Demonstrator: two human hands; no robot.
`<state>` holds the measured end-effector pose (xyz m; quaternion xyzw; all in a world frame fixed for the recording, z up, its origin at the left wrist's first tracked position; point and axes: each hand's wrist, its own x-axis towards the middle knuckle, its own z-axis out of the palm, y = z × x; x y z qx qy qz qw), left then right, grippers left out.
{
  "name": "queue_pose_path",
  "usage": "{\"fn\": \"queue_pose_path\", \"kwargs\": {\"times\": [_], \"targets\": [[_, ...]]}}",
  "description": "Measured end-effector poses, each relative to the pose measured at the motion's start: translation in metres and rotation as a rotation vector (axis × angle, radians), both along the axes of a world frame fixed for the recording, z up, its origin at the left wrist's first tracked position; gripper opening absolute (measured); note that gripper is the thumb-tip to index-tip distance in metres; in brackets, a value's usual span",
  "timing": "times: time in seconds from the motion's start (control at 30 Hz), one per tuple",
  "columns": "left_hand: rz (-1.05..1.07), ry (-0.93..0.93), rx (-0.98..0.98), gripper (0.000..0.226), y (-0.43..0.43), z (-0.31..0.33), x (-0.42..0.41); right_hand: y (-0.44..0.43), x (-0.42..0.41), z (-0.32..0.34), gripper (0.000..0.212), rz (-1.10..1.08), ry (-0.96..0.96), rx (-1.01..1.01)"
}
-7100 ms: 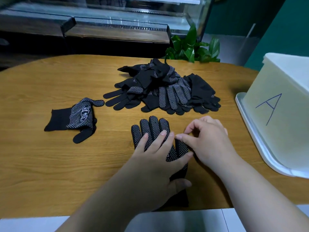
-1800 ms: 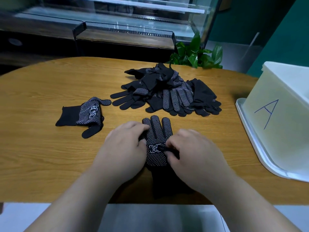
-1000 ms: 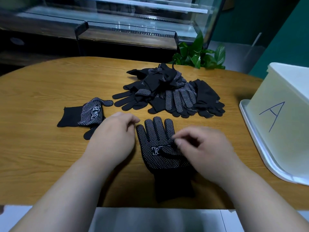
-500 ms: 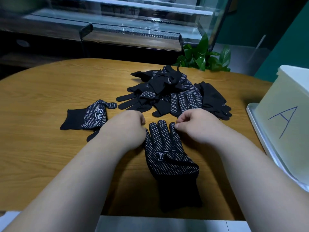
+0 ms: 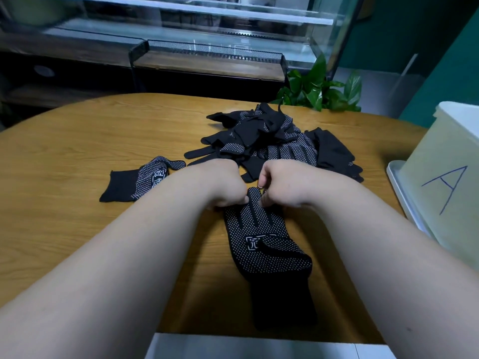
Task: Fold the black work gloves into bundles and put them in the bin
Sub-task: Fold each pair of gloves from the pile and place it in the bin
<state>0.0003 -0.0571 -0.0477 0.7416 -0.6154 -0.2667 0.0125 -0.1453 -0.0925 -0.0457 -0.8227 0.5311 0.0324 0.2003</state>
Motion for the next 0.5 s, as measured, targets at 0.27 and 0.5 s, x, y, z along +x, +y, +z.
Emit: {"fn": "queue_pose_path", "kwargs": {"times": [0.27, 0.5], "targets": [[0.065, 0.191, 0.011, 0.025, 0.0, -0.004, 0.002, -0.008, 0.005, 0.001, 0.033, 0.043, -0.004, 0.11], [-0.022, 0.146, 0.024, 0.031, -0.003, -0.005, 0.01, -0.015, 0.006, -0.003, 0.025, 0.089, 0.03, 0.106]]}}
